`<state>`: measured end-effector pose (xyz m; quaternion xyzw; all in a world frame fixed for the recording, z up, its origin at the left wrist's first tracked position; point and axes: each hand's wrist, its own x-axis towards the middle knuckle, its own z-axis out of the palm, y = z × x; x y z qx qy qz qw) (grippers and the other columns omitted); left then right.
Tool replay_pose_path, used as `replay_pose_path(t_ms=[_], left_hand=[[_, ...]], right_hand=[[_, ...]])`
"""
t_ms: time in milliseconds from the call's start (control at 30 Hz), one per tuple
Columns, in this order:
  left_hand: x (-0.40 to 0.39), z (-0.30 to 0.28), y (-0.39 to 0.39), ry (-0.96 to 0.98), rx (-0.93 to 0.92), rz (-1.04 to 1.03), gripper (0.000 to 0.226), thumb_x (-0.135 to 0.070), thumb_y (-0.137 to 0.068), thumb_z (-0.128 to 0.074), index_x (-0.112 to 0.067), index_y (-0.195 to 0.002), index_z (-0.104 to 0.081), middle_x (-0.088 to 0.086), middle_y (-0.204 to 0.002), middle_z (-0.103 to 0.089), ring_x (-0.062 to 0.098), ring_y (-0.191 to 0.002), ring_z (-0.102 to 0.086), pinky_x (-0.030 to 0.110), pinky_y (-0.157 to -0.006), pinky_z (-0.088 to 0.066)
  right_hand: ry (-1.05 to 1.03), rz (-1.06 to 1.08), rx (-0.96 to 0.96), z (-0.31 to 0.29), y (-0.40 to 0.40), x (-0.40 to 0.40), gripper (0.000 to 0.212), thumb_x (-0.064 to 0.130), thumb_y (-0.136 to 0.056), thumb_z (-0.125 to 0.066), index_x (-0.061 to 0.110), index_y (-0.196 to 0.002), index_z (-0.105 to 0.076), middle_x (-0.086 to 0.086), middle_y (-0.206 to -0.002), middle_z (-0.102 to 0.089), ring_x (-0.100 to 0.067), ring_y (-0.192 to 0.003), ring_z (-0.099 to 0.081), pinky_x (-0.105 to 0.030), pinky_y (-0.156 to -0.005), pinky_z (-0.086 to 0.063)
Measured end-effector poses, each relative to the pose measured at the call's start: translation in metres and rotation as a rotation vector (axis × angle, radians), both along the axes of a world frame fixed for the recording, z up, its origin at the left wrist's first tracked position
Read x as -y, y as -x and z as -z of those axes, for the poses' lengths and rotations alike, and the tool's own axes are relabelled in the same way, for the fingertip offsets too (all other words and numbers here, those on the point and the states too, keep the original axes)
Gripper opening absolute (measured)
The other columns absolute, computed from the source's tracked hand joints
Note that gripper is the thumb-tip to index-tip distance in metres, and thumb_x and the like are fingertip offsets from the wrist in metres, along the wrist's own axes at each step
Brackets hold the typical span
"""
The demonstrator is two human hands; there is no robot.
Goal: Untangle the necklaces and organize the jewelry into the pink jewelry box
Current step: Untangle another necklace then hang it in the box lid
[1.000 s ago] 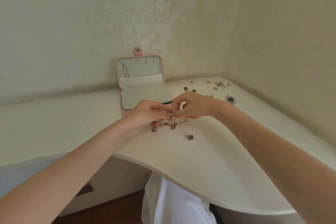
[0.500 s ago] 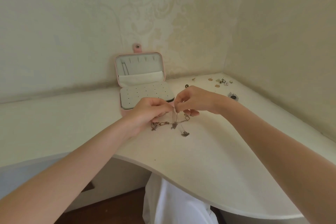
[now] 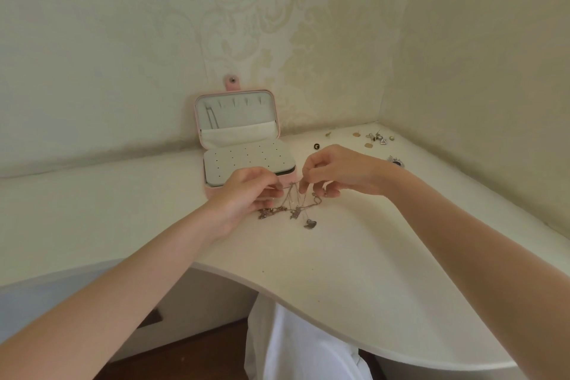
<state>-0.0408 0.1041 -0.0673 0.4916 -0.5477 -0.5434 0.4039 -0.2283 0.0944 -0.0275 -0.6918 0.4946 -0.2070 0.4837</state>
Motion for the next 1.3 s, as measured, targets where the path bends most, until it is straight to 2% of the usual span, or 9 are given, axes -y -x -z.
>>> replay_pose_path(t_ms=[167,367,533,700,733,900,967,1167,1300], left_hand=[[-0.002,-0.008,0.003,-0.071,-0.173,-0.028,0.021,-0.010,-0.092,-0.044,-0.012,-0.076,-0.058,0.002,-0.077,-0.072,0.015,-0.085,-0.069,0.033,-0.086,-0.049],[0.002,-0.006,0.005,-0.064,-0.224,-0.038,0.015,-0.008,-0.094,-0.042,-0.009,-0.083,-0.052,0.016,-0.092,-0.070,0.025,-0.095,-0.069,0.038,-0.094,-0.050],[0.008,-0.003,0.012,-0.084,-0.307,-0.047,0.012,-0.004,-0.094,-0.042,-0.007,-0.083,-0.046,0.008,-0.073,-0.062,0.036,-0.100,-0.064,0.036,-0.081,-0.054],[0.005,-0.006,0.019,-0.067,-0.314,-0.048,0.015,-0.006,-0.095,-0.044,-0.007,-0.081,-0.048,0.008,-0.072,-0.057,0.025,-0.077,-0.058,0.023,-0.054,-0.052],[0.005,-0.005,0.019,-0.063,-0.310,-0.044,0.015,-0.006,-0.095,-0.045,-0.008,-0.080,-0.049,0.007,-0.071,-0.056,0.026,-0.078,-0.057,0.022,-0.050,-0.050],[0.009,-0.003,0.016,-0.074,-0.306,-0.020,0.017,-0.008,-0.095,-0.047,-0.009,-0.078,-0.050,0.004,-0.065,-0.056,0.040,-0.109,-0.058,0.020,-0.045,-0.043],[0.010,-0.002,0.016,-0.077,-0.309,-0.015,0.018,-0.008,-0.095,-0.047,-0.009,-0.077,-0.051,0.004,-0.064,-0.055,0.041,-0.113,-0.056,0.019,-0.043,-0.042],[0.015,-0.001,0.014,-0.050,-0.303,0.003,0.017,-0.005,-0.095,-0.046,-0.007,-0.079,-0.050,0.002,-0.057,-0.056,0.028,-0.088,-0.049,0.018,-0.043,-0.039],[0.012,-0.003,0.011,-0.001,-0.188,0.051,0.009,-0.005,-0.091,-0.052,-0.008,-0.084,-0.054,0.007,-0.071,-0.056,0.014,-0.063,-0.050,0.020,-0.050,-0.038]], right_hand=[[0.006,0.033,0.068,0.000,-0.001,0.001,0.019,-0.001,-0.088,-0.050,0.009,-0.072,-0.053,-0.005,-0.065,-0.057,-0.014,-0.052,-0.046,-0.027,-0.051,-0.032],[0.036,0.049,0.013,0.001,-0.005,0.004,0.005,0.005,-0.087,-0.060,0.004,-0.082,-0.059,-0.002,-0.061,-0.048,-0.012,-0.049,-0.044,-0.025,-0.047,-0.032],[0.095,0.052,-0.018,0.003,-0.006,0.004,0.012,0.008,-0.085,-0.065,-0.003,-0.089,-0.066,-0.001,-0.058,-0.043,-0.012,-0.048,-0.040,-0.022,-0.044,-0.030],[0.106,0.064,-0.030,0.002,-0.003,0.005,0.007,0.013,-0.085,-0.066,0.006,-0.086,-0.067,0.002,-0.056,-0.043,-0.010,-0.047,-0.038,-0.019,-0.044,-0.027],[0.108,0.066,-0.026,0.003,-0.002,0.005,0.007,0.014,-0.085,-0.066,0.007,-0.085,-0.067,0.003,-0.055,-0.043,-0.010,-0.047,-0.037,-0.019,-0.043,-0.026],[0.115,0.047,-0.005,0.004,-0.002,0.008,0.006,0.013,-0.085,-0.068,0.007,-0.085,-0.068,0.003,-0.052,-0.039,-0.010,-0.048,-0.033,-0.019,-0.043,-0.024],[0.109,0.033,-0.004,0.004,-0.003,0.009,0.007,0.013,-0.084,-0.068,0.007,-0.085,-0.069,0.004,-0.050,-0.038,-0.010,-0.047,-0.031,-0.019,-0.043,-0.023],[0.083,0.017,0.015,0.007,-0.005,0.012,0.009,0.013,-0.083,-0.069,0.005,-0.085,-0.071,0.007,-0.045,-0.030,-0.008,-0.042,-0.024,-0.019,-0.043,-0.019],[0.079,0.021,0.028,0.010,-0.008,0.013,0.007,0.010,-0.084,-0.067,0.003,-0.085,-0.068,0.004,-0.046,-0.031,-0.008,-0.041,-0.023,-0.019,-0.043,-0.018]])
